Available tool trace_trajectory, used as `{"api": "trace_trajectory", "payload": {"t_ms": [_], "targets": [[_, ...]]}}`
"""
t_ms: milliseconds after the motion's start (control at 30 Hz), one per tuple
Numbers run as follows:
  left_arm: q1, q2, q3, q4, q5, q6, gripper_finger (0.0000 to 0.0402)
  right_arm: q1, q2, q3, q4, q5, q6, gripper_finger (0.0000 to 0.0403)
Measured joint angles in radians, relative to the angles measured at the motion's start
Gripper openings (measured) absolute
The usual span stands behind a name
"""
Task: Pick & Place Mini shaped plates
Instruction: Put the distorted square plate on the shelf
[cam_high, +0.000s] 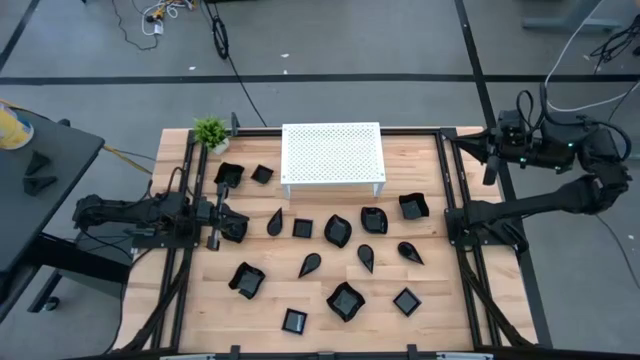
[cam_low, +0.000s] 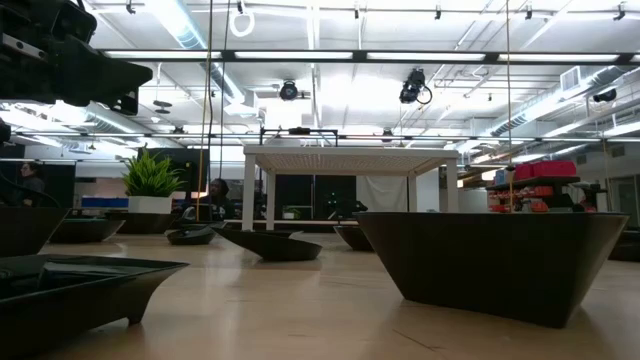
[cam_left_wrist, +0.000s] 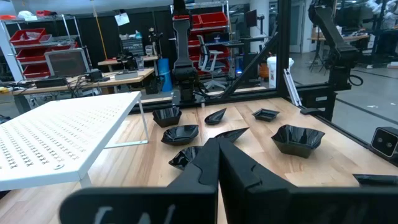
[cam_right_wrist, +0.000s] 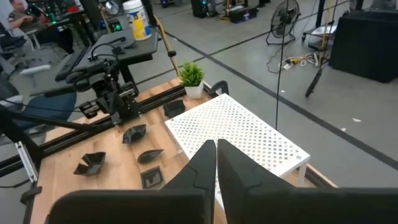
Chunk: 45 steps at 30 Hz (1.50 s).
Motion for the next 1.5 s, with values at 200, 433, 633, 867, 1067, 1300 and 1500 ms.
{"api": "trace_trajectory", "payload": {"t_ms": [200, 433, 633, 867, 1067, 1300, 1500], "targets": [[0.0, 0.0, 0.0, 0.0, 0.0, 0.0, 0.0003, -0.016, 0.036, 0.0, -0.12, -0.006, 0.05, 0.002], [0.0, 0.0, 0.0, 0.0, 0.0, 0.0, 0.0003, -0.116, 0.083, 0.0, -0.258, -0.116, 0.077, 0.002], [0.0, 0.0, 0.0, 0.0, 0.0, 0.0, 0.0003, -0.23, 0.114, 0.0, -0.28, -0.274, 0.042, 0.002], [0.0, 0.0, 0.0, 0.0, 0.0, 0.0, 0.0003, -0.386, 0.155, 0.0, -0.336, -0.509, 0.038, 0.002], [0.0, 0.0, 0.0, 0.0, 0.0, 0.0, 0.0003, -0.527, 0.21, 0.0, -0.47, -0.523, -0.01, 0.002], [0.0, 0.0, 0.0, 0.0, 0.0, 0.0, 0.0003, -0.634, 0.243, -0.069, -0.485, -0.524, -0.031, 0.002], [0.0, 0.0, 0.0, 0.0, 0.0, 0.0, 0.0003, -0.662, 0.234, -0.241, -0.485, -0.524, -0.013, 0.002]]}}
